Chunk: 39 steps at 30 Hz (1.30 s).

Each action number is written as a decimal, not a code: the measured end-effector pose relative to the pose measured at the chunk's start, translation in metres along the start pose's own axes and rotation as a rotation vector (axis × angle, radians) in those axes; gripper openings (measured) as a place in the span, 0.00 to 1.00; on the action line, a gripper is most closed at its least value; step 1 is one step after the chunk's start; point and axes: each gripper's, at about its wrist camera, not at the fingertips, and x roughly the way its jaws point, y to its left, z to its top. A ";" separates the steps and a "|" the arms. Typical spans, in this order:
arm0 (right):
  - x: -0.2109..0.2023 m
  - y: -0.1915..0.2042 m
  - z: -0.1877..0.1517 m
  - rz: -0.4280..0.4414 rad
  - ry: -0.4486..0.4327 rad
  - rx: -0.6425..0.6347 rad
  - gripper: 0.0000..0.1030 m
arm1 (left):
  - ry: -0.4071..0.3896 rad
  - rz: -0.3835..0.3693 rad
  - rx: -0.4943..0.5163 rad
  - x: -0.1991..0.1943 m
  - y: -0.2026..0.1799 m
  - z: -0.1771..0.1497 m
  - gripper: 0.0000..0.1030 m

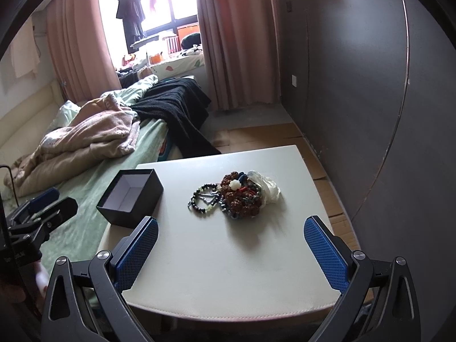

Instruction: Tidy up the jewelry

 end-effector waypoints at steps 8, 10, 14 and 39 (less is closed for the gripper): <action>-0.003 -0.002 0.000 -0.001 -0.008 0.003 0.99 | -0.023 0.008 -0.010 -0.001 0.002 0.001 0.99; -0.003 -0.002 0.000 0.000 -0.006 0.003 0.99 | -0.021 0.014 -0.005 -0.001 0.001 0.000 0.99; -0.004 -0.004 0.001 -0.009 -0.004 0.004 0.99 | -0.013 0.008 0.001 0.001 -0.001 -0.001 0.99; -0.003 -0.009 0.003 -0.035 0.001 0.012 0.99 | -0.014 0.002 0.014 0.000 -0.002 0.000 0.99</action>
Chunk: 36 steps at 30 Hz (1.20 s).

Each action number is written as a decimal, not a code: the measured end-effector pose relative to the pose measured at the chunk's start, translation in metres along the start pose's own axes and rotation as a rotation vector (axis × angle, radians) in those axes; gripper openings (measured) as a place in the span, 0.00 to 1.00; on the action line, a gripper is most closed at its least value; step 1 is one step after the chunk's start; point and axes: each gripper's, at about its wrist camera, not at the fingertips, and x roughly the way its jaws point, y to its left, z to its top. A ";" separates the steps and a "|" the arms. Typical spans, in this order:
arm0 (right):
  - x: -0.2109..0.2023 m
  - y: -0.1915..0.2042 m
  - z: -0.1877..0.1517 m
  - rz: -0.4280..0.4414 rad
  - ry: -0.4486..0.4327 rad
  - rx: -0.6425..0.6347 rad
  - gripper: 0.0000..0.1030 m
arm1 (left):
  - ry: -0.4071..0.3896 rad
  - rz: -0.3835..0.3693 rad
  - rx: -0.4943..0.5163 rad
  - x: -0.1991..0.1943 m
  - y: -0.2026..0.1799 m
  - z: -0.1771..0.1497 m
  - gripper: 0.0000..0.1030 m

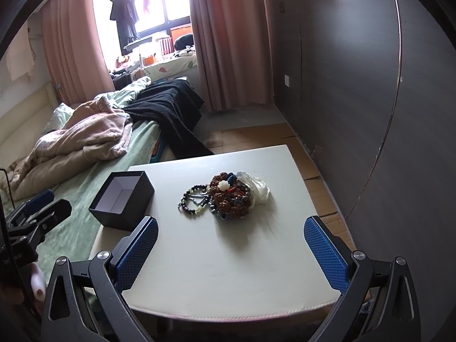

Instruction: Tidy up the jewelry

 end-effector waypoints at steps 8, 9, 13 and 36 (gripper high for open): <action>0.003 0.001 0.003 0.007 0.011 0.001 0.99 | 0.005 -0.003 -0.001 0.008 -0.001 0.006 0.99; 0.003 0.001 0.004 0.008 0.012 0.000 0.99 | 0.006 -0.003 -0.003 0.009 -0.001 0.006 0.99; 0.006 -0.002 0.006 0.011 0.012 0.013 0.99 | 0.009 -0.013 -0.027 0.017 -0.001 0.012 0.99; 0.055 -0.097 0.029 -0.019 0.092 0.326 0.93 | 0.156 -0.130 -0.026 0.127 -0.057 0.022 0.66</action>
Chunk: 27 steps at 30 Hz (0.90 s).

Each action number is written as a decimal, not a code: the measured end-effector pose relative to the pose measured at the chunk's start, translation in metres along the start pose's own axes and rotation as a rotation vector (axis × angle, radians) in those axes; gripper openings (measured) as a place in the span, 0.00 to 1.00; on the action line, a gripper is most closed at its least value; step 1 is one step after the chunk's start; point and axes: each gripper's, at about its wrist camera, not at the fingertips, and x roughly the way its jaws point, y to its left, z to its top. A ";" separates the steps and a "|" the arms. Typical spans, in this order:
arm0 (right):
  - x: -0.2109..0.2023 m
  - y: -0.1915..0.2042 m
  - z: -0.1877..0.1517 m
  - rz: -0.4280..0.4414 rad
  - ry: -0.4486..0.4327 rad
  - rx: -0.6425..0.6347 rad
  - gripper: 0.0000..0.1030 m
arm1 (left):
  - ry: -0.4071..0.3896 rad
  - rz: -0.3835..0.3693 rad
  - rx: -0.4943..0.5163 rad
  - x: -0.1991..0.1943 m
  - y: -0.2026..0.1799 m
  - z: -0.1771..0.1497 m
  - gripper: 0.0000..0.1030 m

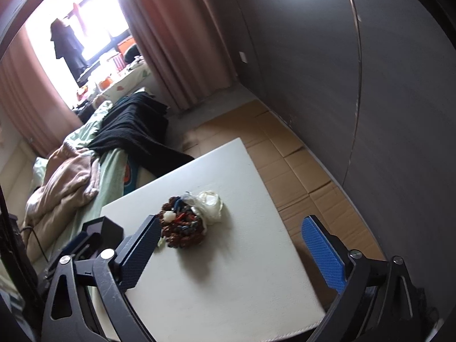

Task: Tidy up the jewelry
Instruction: 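Move the left gripper onto the pile and close on the brown rudraksha bracelet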

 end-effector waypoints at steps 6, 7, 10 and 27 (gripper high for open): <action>0.022 -0.013 0.006 0.016 0.066 0.073 0.74 | 0.071 -0.046 -0.038 0.030 -0.006 0.002 0.52; 0.024 -0.014 0.006 0.022 0.073 0.082 0.73 | 0.076 -0.048 -0.041 0.034 -0.007 0.002 0.52; 0.028 -0.018 0.006 0.036 0.086 0.116 0.73 | 0.096 -0.054 -0.060 0.044 -0.008 0.002 0.50; 0.041 -0.025 0.006 0.053 0.122 0.165 0.73 | 0.169 -0.017 -0.025 0.077 -0.017 -0.011 0.29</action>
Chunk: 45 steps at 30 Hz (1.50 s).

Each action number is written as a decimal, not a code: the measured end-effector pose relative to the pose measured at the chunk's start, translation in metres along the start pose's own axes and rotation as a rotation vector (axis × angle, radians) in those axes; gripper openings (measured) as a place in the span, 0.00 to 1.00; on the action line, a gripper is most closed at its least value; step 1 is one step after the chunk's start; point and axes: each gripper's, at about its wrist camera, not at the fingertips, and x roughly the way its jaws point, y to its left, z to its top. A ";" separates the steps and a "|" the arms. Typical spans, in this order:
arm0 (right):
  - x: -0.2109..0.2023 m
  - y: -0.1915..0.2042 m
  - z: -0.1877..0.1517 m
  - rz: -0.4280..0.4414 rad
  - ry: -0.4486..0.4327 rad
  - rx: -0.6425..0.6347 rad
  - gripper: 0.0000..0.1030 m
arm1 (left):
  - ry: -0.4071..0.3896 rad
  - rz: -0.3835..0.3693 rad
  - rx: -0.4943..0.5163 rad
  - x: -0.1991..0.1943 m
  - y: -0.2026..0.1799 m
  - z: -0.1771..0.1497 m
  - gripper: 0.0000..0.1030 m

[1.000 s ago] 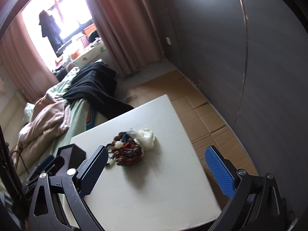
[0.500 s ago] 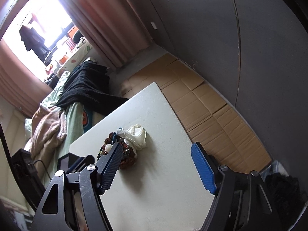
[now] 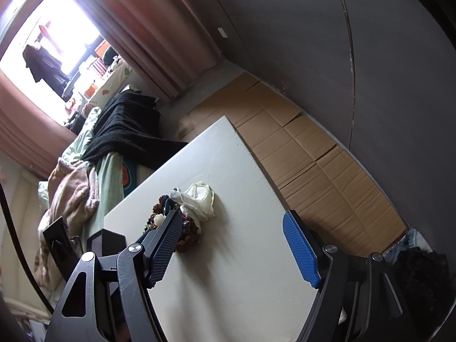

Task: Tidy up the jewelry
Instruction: 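Move the left gripper onto the pile and close on the brown rudraksha bracelet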

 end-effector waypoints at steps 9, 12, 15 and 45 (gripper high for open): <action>0.013 0.010 -0.002 0.004 0.027 -0.023 0.73 | -0.026 -0.039 0.008 -0.032 0.016 0.000 0.00; 0.021 0.015 -0.003 -0.005 0.040 -0.033 0.73 | -0.006 -0.040 -0.009 -0.031 0.023 0.002 0.00; 0.027 0.017 -0.005 -0.008 0.054 -0.028 0.73 | 0.032 -0.046 -0.034 -0.025 0.026 0.006 0.02; 0.040 0.019 -0.001 0.039 0.075 -0.037 0.73 | 0.028 -0.053 -0.057 -0.022 0.018 0.004 0.18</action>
